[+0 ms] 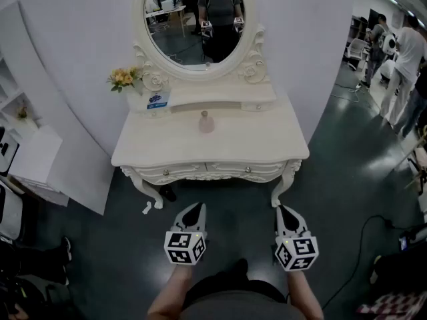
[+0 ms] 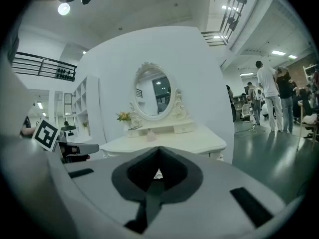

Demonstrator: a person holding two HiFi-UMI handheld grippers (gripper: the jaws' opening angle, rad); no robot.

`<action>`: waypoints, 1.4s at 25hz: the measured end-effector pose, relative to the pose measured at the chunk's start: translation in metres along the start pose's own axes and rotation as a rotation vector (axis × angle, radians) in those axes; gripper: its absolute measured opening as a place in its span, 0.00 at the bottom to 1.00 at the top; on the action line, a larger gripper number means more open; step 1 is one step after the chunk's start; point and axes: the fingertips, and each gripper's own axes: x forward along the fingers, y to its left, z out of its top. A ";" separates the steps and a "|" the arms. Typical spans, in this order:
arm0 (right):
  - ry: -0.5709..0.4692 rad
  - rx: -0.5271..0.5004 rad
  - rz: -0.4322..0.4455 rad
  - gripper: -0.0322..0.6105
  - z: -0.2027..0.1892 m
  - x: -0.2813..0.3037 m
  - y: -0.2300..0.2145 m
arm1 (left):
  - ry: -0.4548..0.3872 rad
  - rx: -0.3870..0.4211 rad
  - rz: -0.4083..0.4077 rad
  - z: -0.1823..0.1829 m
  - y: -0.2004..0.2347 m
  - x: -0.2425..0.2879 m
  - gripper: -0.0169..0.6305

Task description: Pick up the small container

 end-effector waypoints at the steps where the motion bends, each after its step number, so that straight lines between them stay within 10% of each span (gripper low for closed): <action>1: -0.005 -0.001 0.001 0.05 0.002 0.002 0.000 | -0.003 0.002 0.000 0.002 0.001 0.002 0.04; 35: -0.045 -0.012 0.174 0.06 0.032 0.082 0.011 | -0.048 0.002 0.111 0.034 0.047 0.047 0.20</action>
